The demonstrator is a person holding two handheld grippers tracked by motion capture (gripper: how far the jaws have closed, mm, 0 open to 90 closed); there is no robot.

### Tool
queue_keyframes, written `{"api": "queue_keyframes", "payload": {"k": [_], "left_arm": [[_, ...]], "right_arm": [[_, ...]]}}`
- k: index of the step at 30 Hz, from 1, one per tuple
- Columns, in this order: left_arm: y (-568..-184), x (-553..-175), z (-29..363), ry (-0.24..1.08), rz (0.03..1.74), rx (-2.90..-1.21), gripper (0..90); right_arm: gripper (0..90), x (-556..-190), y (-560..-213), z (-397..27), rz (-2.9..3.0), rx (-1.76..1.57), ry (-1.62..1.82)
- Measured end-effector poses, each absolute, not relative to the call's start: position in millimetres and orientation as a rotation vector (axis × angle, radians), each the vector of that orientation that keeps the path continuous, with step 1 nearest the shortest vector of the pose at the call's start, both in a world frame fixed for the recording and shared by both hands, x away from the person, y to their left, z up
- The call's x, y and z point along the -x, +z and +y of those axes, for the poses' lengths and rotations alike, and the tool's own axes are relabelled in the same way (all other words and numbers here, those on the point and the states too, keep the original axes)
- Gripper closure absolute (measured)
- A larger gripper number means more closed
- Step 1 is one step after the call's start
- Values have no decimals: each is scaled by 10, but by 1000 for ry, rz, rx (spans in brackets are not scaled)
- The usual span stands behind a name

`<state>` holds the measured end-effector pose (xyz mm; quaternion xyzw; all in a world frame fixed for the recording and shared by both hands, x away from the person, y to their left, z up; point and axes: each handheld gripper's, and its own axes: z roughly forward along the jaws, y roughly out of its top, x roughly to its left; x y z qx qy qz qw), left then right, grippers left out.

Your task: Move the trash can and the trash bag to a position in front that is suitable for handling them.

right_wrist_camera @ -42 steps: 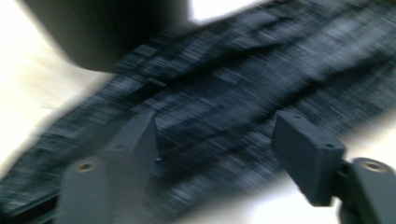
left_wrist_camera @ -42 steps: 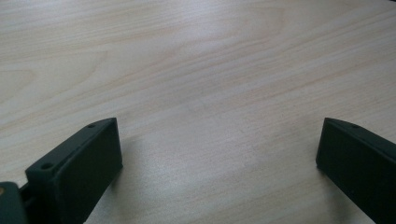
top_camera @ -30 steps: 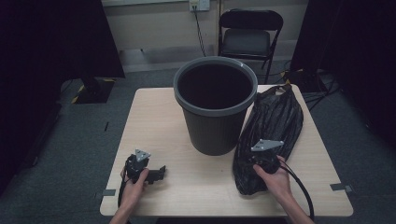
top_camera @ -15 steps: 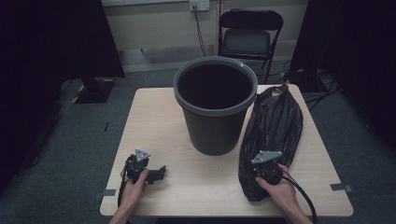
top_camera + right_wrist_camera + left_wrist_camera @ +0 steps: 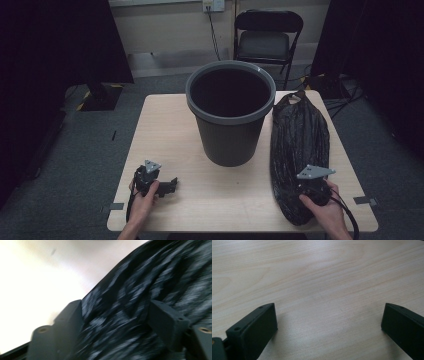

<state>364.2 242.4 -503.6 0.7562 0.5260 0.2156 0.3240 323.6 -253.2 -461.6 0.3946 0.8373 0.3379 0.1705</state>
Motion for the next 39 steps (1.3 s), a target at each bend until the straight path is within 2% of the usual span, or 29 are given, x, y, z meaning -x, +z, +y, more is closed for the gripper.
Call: {"api": "queue_keyframes", "payload": {"k": [2,5,6,10,14,26,28,39], "left_arm": [[-5036,-3642,2424,565,1379,-1983,0],[-5036,-3642,2424,565,1380,-1983,0],[-5036,-3642,2424,565,1380,-1984,0],[-5036,-3642,2425,565,1379,-1984,0],[-5036,-3642,2424,565,1380,-1984,0],[-5036,-3640,2420,566,1382,-1981,0],[-5036,-3636,2415,566,1384,-1980,0],[-5032,-3616,2384,566,1376,-1990,2]], "right_arm": [[208,-3373,-4518,-2586,2274,-1163,974],[193,-3539,-4530,-2609,2209,-1225,958],[190,-3699,-4608,-2627,2170,-1291,922],[191,-3891,-4822,-2643,2182,-1377,869],[201,-3917,-4931,-2640,2195,-1375,871],[206,-4112,-4976,-2725,2304,-1190,992],[229,-4118,-4969,-2750,2312,-1186,998],[232,-4027,-4934,-2810,2320,-1222,943]]}}
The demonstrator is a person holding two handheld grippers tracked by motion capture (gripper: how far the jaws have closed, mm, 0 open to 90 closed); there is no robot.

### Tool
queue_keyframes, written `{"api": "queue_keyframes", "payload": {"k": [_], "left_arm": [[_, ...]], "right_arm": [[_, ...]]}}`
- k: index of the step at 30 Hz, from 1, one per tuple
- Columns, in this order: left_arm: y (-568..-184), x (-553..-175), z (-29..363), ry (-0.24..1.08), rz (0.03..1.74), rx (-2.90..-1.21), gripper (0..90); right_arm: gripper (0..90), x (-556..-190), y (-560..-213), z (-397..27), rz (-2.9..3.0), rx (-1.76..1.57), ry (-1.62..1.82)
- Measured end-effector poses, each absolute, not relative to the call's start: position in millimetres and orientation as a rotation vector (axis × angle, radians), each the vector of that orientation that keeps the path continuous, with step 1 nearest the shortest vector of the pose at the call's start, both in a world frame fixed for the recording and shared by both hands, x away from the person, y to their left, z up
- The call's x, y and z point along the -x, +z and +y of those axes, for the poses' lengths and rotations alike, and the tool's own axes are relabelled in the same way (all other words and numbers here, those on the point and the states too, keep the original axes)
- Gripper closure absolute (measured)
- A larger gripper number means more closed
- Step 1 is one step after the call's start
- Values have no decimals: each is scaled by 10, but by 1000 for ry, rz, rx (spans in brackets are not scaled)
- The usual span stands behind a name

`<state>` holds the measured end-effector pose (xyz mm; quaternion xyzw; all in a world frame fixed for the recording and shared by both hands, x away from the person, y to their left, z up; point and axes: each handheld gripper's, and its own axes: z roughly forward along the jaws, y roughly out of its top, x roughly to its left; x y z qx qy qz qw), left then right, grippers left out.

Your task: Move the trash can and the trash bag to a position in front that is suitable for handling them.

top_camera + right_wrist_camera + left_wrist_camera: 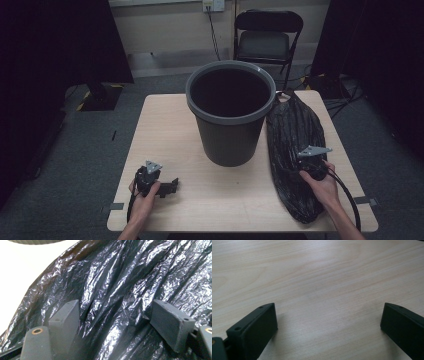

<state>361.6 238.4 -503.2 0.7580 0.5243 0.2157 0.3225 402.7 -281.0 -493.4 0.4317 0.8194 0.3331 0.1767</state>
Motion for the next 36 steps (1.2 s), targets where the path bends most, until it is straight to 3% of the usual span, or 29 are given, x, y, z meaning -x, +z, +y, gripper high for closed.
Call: {"api": "queue_keyframes", "payload": {"k": [7,8,9,11,13,20,23,36], "left_arm": [[-5017,-3605,2361,566,1392,-1957,38],[-5000,-3604,2357,562,1402,-1939,85],[-4946,-3608,2341,550,1396,-1924,223],[-4862,-3616,2302,563,1375,-1918,135],[-4750,-3640,2257,583,1334,-1920,184],[-4387,-3942,2053,638,1263,-1907,170],[-4216,-4236,2008,678,1278,-1840,170],[-4145,-5048,1972,622,1346,-1735,175]], "right_arm": [[229,-3980,-4879,-2859,2293,-1257,940],[229,-3970,-4838,-2860,2282,-1255,964],[229,-3947,-4721,-2847,2253,-1249,995],[230,-3934,-4575,-2817,2247,-1213,1026],[230,-3942,-4409,-2776,2228,-1189,1058],[214,-4156,-4107,-2652,2167,-1170,1108],[206,-4408,-3974,-2579,2128,-1204,1151],[180,-4937,-4047,-2334,2072,-1307,1091]]}}
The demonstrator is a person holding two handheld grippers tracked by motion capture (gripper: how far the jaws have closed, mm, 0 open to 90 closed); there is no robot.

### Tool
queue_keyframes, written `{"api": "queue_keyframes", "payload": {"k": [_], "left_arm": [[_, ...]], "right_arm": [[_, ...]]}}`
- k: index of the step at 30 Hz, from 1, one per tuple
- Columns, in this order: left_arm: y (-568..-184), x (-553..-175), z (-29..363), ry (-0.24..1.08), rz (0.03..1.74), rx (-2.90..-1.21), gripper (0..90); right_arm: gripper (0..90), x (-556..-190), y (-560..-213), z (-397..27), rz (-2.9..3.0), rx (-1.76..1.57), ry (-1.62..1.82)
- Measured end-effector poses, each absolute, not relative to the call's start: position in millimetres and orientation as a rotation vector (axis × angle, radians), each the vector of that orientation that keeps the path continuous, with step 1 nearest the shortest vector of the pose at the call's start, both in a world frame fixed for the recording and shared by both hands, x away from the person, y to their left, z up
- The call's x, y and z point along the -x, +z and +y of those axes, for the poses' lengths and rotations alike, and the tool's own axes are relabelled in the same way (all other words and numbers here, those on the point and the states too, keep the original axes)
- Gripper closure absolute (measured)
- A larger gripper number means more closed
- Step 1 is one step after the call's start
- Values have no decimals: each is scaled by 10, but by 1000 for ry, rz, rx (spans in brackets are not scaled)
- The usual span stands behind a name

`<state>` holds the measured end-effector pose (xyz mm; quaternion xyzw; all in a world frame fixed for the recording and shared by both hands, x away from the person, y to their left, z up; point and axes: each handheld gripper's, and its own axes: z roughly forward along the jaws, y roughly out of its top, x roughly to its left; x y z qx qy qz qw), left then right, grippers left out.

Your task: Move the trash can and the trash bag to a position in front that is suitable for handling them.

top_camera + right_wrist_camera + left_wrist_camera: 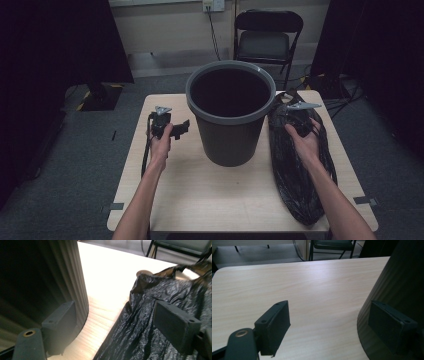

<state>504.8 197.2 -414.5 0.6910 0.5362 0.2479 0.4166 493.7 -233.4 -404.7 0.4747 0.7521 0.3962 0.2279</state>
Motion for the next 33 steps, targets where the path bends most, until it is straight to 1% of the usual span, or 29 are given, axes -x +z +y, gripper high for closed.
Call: {"api": "queue_keyframes", "payload": {"k": [6,10,11,12,13,14,17,19,20,21,22,25,28,29,31,33], "left_arm": [[-4175,-5151,1922,616,1315,-1688,174],[-4209,-5225,1881,576,1314,-1707,170],[-4208,-5252,1854,548,1304,-1677,170],[-4192,-5261,1820,523,1267,-1683,169],[-4180,-5256,1791,543,1249,-1696,176],[-4172,-5252,1763,563,1242,-1706,224],[-4163,-5223,1733,557,1231,-1704,321],[-4148,-5187,1698,579,1197,-1718,412],[-4148,-5187,1698,579,1197,-1718,460],[-4164,-5139,1659,609,1182,-1724,490],[-4169,-5118,1658,597,1186,-1722,514],[-4166,-5055,1677,591,1186,-1736,522],[-4152,-4983,1683,609,1177,-1753,557],[-4147,-4905,1712,622,1168,-1761,559],[-4148,-4865,1739,616,1162,-1763,558],[-4159,-4735,1814,585,1152,-1759,554]], "right_arm": [[181,-5035,-4058,-2342,1991,-1338,1140],[179,-5088,-4059,-2266,1965,-1353,1148],[173,-5096,-4058,-2238,1955,-1354,1164],[169,-5084,-4061,-2172,1967,-1343,1178],[192,-5072,-4063,-2153,1972,-1332,1184],[225,-5062,-4067,-2131,1976,-1325,1170],[300,-5043,-4045,-2118,1999,-1311,1173],[407,-5012,-4026,-2130,2028,-1311,1213],[428,-5004,-4023,-2138,2044,-1306,1234],[435,-4994,-4018,-2138,2050,-1296,1231],[453,-4984,-4013,-2142,2057,-1291,1230],[485,-4925,-4007,-2129,2073,-1282,1235],[487,-4886,-3996,-2110,2094,-1265,1226],[528,-4841,-3986,-2077,2107,-1255,1224],[524,-4784,-3979,-2047,2123,-1239,1222],[521,-4715,-3989,-2026,2129,-1227,1236]]}}
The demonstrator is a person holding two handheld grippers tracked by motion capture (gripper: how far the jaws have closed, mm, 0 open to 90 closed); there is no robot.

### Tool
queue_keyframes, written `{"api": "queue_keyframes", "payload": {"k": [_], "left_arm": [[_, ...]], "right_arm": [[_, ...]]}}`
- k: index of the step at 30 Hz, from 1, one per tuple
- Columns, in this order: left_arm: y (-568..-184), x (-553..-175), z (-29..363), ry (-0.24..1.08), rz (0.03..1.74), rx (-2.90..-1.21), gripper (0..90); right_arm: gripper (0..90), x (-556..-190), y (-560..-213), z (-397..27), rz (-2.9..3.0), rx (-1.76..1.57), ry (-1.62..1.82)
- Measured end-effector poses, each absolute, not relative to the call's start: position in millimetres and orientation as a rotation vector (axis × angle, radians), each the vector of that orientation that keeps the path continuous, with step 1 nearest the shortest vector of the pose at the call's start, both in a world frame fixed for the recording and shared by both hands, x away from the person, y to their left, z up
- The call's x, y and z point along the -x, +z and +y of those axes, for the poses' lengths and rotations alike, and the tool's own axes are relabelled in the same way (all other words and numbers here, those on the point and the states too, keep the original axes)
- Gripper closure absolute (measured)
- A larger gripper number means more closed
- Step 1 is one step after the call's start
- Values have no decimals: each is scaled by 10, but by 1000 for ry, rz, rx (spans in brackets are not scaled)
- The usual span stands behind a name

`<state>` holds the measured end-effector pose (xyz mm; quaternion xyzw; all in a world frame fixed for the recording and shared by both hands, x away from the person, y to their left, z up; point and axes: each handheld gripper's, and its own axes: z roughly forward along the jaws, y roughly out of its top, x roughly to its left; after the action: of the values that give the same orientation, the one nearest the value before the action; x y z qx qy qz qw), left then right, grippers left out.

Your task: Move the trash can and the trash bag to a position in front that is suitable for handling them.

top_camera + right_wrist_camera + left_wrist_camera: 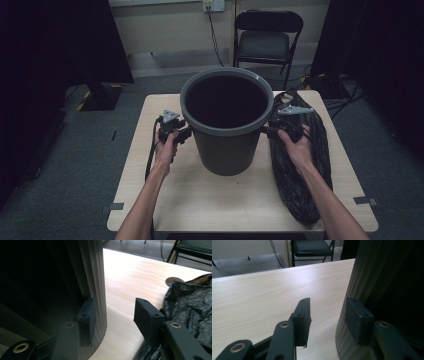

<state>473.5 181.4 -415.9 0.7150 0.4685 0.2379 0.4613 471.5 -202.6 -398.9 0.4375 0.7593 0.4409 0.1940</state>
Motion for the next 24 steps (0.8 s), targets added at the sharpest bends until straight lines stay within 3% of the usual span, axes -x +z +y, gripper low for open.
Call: {"api": "queue_keyframes", "payload": {"k": [8,10,13,19,24], "left_arm": [[-4173,-4360,1907,599,1125,-1760,546],[-4192,-4245,1958,571,1140,-1739,518],[-4210,-4108,1982,555,1136,-1723,517],[-4156,-3898,2006,572,1094,-1767,550],[-4201,-3782,2155,415,1081,-1743,506]], "right_arm": [[517,-4486,-3986,-1994,2167,-1202,1259],[459,-4390,-3983,-1987,2176,-1184,1267],[457,-4284,-3988,-1979,2193,-1170,1279],[465,-4102,-3978,-1963,2215,-1132,1286],[454,-3940,-3990,-1942,2209,-1083,1290]]}}
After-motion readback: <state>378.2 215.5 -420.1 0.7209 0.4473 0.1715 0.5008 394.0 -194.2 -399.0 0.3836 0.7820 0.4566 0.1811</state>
